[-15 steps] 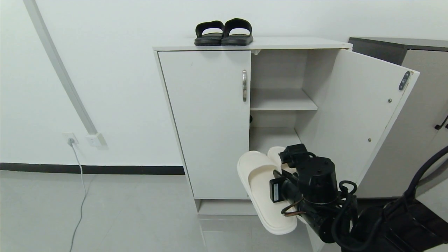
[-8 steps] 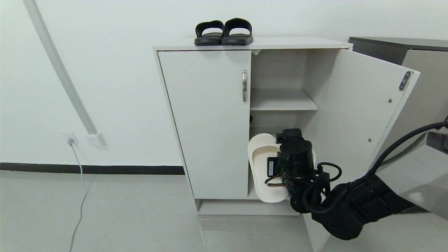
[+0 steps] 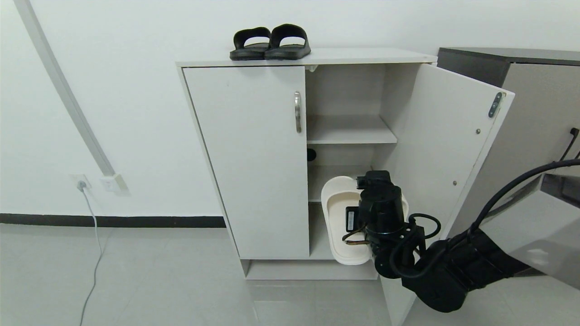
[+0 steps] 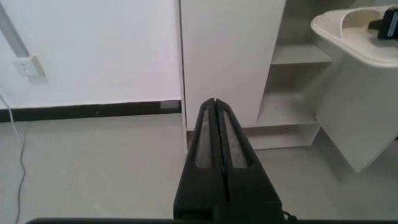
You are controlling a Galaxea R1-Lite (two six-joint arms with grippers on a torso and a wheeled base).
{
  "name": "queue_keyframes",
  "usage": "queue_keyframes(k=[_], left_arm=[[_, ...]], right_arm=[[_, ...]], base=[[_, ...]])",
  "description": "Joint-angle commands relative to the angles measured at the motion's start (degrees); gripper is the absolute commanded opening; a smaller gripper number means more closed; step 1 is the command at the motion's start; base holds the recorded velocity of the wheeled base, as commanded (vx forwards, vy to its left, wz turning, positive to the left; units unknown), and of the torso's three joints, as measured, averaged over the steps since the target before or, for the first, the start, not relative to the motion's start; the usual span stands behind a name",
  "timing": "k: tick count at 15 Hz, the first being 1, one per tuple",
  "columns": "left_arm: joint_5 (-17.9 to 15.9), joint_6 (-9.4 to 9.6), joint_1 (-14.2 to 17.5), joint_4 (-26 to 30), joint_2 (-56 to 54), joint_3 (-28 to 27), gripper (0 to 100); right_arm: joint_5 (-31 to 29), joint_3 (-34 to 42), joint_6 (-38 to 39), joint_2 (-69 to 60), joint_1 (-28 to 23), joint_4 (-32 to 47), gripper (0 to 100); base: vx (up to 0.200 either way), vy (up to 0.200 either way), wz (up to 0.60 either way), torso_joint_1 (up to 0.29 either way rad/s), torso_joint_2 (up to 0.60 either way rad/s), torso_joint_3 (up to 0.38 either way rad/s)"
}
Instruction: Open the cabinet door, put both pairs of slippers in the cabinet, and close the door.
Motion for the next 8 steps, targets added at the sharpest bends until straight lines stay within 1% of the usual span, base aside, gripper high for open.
queue_keyframes(k=[1, 4, 8], left_arm=[[0.0, 0.0, 0.04, -0.01, 0.16, 0.01, 0], [0.0, 0.0, 0.04, -0.01, 0.16, 0.01, 0], [0.0, -0.09, 0.04, -0.01, 0.16, 0.01, 0]], right_arm=[[0.06, 0.29, 0.11, 0.07, 0.1, -0.05, 0], [0.24, 1.08, 0.11, 0.24, 0.36, -0.05, 0], [0.24, 1.87, 0.02, 1.3, -1.31, 0.04, 0]], base=[[0.0, 0.0, 0.0, 0.0, 0.0, 0.0], [0.0, 0.0, 0.0, 0.0, 0.0, 0.0], [0.0, 0.0, 0.0, 0.0, 0.0, 0.0]])
